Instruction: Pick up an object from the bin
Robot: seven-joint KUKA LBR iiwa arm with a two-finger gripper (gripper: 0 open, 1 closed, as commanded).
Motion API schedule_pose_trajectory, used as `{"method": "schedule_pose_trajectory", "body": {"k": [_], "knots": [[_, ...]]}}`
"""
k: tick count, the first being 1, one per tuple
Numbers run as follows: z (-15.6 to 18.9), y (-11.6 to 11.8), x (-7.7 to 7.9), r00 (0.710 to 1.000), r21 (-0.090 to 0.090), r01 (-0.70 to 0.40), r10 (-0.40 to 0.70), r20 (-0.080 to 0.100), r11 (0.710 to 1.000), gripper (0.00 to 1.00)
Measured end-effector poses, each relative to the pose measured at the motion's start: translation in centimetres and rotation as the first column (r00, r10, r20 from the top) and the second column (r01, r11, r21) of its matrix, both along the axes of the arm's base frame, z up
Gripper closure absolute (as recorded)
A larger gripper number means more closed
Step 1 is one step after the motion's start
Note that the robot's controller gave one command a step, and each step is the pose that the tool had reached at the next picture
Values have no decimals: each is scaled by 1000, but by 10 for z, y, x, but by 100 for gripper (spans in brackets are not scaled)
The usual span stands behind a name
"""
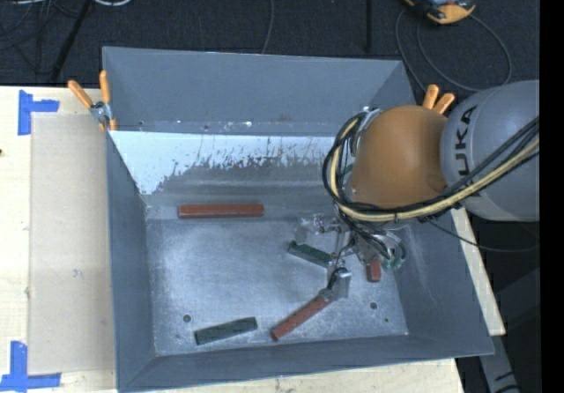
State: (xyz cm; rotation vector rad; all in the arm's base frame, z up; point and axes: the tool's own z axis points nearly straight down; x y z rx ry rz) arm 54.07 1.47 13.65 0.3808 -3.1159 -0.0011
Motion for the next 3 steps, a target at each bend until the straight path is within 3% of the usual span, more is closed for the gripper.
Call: {"method": "schedule_pose_trajectory", "body": {"k": [1, 2, 3], "knots": [[-24, -10, 49, 1000, 0, -5, 5, 5, 1000, 0], [-66, -33, 16, 998, 2, -65, 65, 3, 998, 100], [-66, -33, 16, 998, 2, -64, 64, 3, 998, 100]]}}
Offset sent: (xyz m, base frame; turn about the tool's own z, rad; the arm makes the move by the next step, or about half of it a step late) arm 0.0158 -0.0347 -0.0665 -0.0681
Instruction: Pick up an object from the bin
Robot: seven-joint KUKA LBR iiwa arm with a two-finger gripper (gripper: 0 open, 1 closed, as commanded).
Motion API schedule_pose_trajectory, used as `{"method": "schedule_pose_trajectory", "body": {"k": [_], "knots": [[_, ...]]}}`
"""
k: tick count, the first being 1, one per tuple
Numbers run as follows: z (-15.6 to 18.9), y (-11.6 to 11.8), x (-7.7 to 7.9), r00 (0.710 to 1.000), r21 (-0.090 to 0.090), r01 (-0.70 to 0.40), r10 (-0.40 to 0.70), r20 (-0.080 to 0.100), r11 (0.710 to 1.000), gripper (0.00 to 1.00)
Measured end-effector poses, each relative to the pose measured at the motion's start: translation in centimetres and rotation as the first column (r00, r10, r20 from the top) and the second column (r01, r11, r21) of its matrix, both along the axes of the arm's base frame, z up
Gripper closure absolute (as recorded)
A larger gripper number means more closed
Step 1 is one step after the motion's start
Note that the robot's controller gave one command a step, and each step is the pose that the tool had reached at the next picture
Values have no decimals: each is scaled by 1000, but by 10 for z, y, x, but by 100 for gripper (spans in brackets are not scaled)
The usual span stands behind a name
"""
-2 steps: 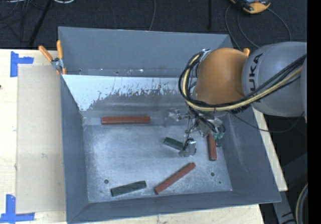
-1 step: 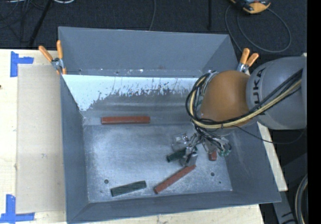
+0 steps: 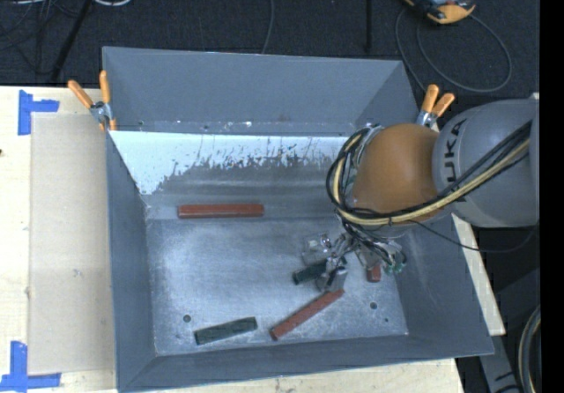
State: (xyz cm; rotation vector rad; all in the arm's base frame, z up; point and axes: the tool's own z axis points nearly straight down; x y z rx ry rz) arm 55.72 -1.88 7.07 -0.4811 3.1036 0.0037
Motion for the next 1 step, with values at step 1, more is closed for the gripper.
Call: {"method": "schedule_pose_trajectory", "body": {"k": [1], "knots": [[150, 3, 47, 996, -2, -91, 91, 6, 996, 100]]}}
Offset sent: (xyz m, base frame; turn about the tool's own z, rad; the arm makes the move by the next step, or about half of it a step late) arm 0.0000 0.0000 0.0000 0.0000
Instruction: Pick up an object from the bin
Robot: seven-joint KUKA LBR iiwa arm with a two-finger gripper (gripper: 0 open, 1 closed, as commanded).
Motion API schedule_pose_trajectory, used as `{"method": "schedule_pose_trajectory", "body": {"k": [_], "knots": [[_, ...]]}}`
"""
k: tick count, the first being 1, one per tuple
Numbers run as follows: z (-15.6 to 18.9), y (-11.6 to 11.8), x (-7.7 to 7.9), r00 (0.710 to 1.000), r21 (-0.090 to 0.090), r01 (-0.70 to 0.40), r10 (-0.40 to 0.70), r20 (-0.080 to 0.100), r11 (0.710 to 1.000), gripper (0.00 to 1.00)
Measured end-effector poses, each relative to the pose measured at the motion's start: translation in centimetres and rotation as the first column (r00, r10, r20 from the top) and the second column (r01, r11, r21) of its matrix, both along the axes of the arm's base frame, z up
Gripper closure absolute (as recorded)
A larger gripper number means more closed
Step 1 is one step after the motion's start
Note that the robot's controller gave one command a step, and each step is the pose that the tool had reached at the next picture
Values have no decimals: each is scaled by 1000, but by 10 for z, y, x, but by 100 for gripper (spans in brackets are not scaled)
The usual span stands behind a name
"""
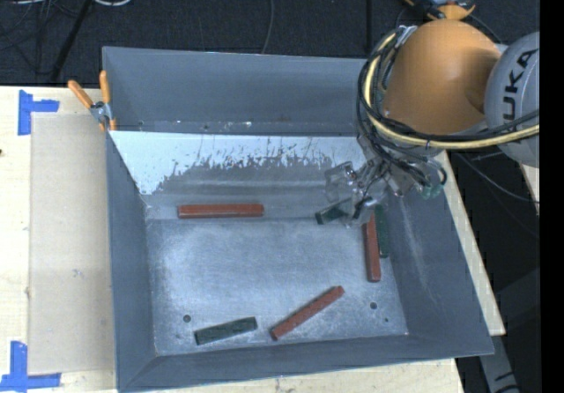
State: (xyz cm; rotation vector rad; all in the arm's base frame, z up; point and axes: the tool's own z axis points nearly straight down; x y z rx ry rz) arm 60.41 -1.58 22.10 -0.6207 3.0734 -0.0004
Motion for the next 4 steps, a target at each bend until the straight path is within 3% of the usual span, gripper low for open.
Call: {"method": "schedule_pose_trajectory", "body": {"k": [1, 2, 3, 4], "knots": [[-2, 0, -1, 1000, 0, 1, -1, -4, 1000, 0], [-2, 0, -1, 1000, 1, 2, -2, -5, 1000, 0], [-57, -7, 2, 1000, 0, -30, 30, 0, 1000, 0], [-118, -45, -8, 1000, 1, -28, 28, -2, 1000, 0]]}}
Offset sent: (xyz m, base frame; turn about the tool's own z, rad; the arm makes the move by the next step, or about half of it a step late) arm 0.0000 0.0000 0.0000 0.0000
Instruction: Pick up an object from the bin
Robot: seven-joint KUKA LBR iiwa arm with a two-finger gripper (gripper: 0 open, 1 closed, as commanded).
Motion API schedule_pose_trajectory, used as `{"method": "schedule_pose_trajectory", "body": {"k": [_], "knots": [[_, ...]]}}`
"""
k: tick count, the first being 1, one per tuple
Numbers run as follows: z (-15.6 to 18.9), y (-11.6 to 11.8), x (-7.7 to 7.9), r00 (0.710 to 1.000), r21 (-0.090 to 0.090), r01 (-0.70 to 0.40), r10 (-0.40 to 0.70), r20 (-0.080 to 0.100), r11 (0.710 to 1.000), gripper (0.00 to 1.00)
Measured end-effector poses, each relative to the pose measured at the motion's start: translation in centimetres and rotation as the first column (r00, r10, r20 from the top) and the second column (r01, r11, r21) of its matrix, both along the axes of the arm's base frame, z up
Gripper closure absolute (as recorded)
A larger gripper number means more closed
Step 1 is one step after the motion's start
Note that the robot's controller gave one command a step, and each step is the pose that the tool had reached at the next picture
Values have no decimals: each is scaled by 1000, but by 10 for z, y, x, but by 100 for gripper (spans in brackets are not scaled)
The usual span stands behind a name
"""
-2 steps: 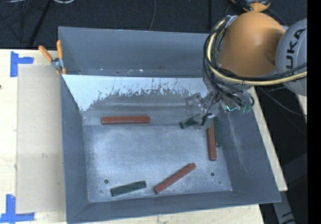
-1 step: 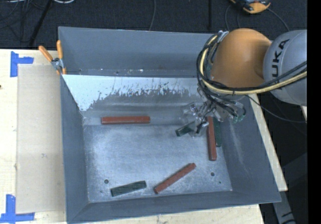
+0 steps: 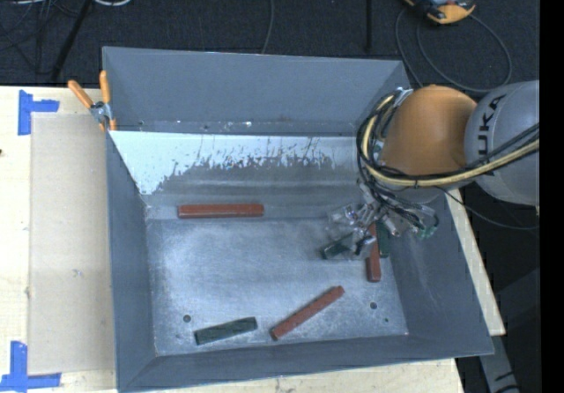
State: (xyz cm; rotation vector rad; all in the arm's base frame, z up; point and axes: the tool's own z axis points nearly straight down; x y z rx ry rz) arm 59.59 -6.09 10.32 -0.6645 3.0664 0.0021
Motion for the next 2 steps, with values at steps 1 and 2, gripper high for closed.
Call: {"method": "schedule_pose_trajectory", "body": {"k": [1, 2], "knots": [[-33, 25, 1, 991, 0, 134, -134, -4, 991, 100], [-33, 25, 1, 991, 0, 134, -134, -4, 991, 100]]}}
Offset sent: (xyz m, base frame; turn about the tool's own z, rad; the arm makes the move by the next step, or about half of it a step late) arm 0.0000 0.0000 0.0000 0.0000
